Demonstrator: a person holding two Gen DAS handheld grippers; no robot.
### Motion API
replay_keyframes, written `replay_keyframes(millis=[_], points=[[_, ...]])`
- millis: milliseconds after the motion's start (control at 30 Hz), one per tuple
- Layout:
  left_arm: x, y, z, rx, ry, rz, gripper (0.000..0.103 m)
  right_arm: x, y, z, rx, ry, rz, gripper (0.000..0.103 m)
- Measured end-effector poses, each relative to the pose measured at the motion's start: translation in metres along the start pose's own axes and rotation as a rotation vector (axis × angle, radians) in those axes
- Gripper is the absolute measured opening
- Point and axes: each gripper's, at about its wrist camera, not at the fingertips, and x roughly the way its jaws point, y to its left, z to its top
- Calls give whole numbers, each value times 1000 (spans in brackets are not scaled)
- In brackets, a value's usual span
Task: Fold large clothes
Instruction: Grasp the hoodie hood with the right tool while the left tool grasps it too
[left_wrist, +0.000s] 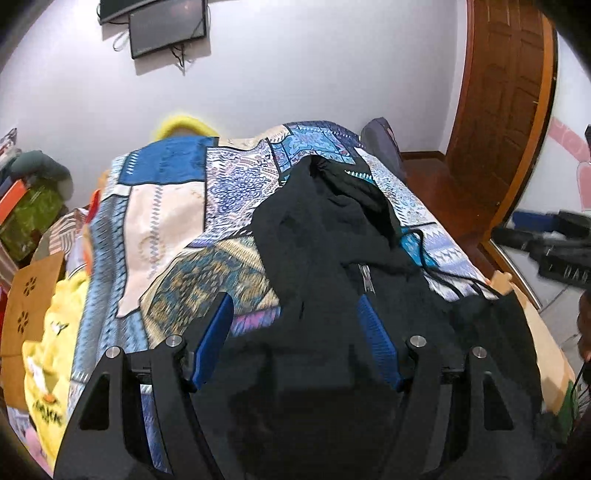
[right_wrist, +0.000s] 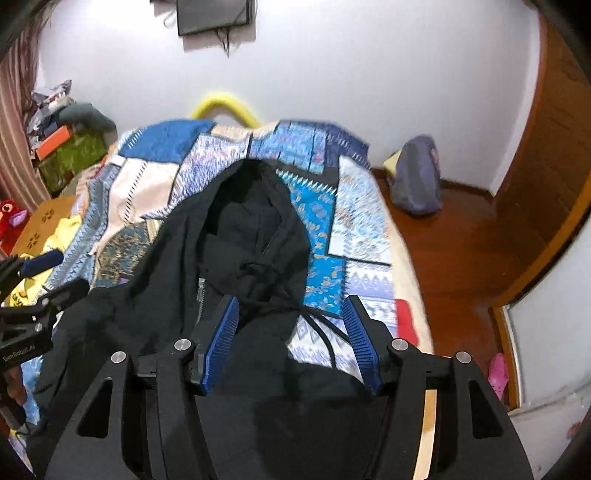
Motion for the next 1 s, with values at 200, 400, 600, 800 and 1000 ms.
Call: replay_keyframes(millis=[200, 400, 600, 800, 1000], points=[[63, 0, 33, -54, 63, -57, 69, 54, 3, 30, -10, 40, 3, 55], [127, 3, 51, -91, 138, -92, 68, 106, 4, 53, -3, 76, 5, 55], [179, 8, 58, -59, 186, 11, 57, 153, -3, 60, 57, 141, -3, 53], [187, 4, 48, -36, 181, 4, 20, 180, -17, 42, 124, 222, 37, 15], [142, 6, 45, -1, 129, 45, 10, 122, -22, 31, 143, 114, 57, 10]])
